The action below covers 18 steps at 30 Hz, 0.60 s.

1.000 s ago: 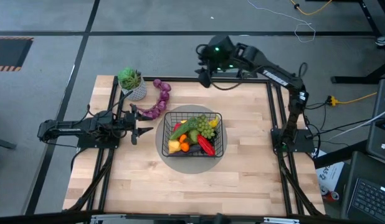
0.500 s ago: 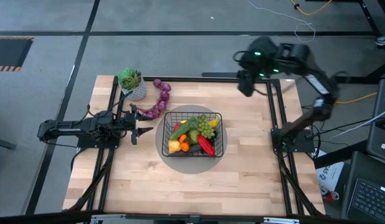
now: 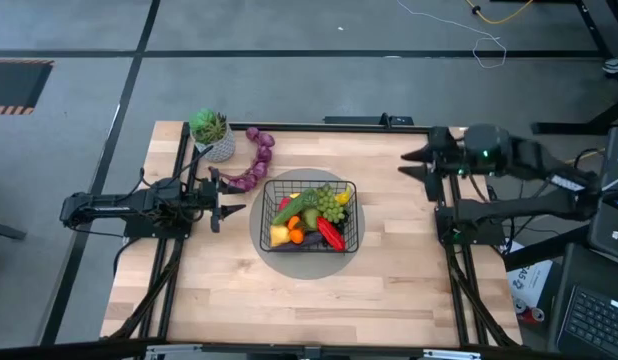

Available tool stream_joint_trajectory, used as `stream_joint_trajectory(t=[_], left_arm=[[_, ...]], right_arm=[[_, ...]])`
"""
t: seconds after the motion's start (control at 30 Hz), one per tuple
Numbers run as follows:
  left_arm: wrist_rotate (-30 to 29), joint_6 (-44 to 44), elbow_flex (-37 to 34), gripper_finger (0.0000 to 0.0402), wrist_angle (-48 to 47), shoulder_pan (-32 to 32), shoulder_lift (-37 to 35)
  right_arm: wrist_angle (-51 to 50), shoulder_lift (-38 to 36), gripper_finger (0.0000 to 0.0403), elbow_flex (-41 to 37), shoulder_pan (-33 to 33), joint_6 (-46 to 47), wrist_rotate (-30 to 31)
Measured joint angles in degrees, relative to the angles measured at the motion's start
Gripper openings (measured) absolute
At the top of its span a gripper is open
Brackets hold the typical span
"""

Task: Build produce basket
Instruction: Put the purple garlic into the black wire basket

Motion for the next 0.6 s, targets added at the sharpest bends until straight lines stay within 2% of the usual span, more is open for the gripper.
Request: stream_joint_trajectory(t=[0.17,0.37,0.47,0.6], left_arm=[[-0.01,0.00,0.00,0.0214,0.00,0.00,0.00],[-0.01,0.00,0.00,0.0214,0.00,0.00,0.00],[-0.02,0.00,0.00,0.0214,0.00,0.00,0.00],[-0.02,0.00,0.00,0.0214,0.00,0.00,-0.02]], right_arm=[[22.13,-10.58,0.0184,-21.40,2.94,0.55,0.02],[46.86,-17.21,0.0184,-42.07,4.91,-5.00,-0.35],[56.28,-18.72,0.0184,-48.95,4.95,-5.23,-0.34],[62.20,-21.73,0.0184,-53.20,4.95,-10.87,-0.34]])
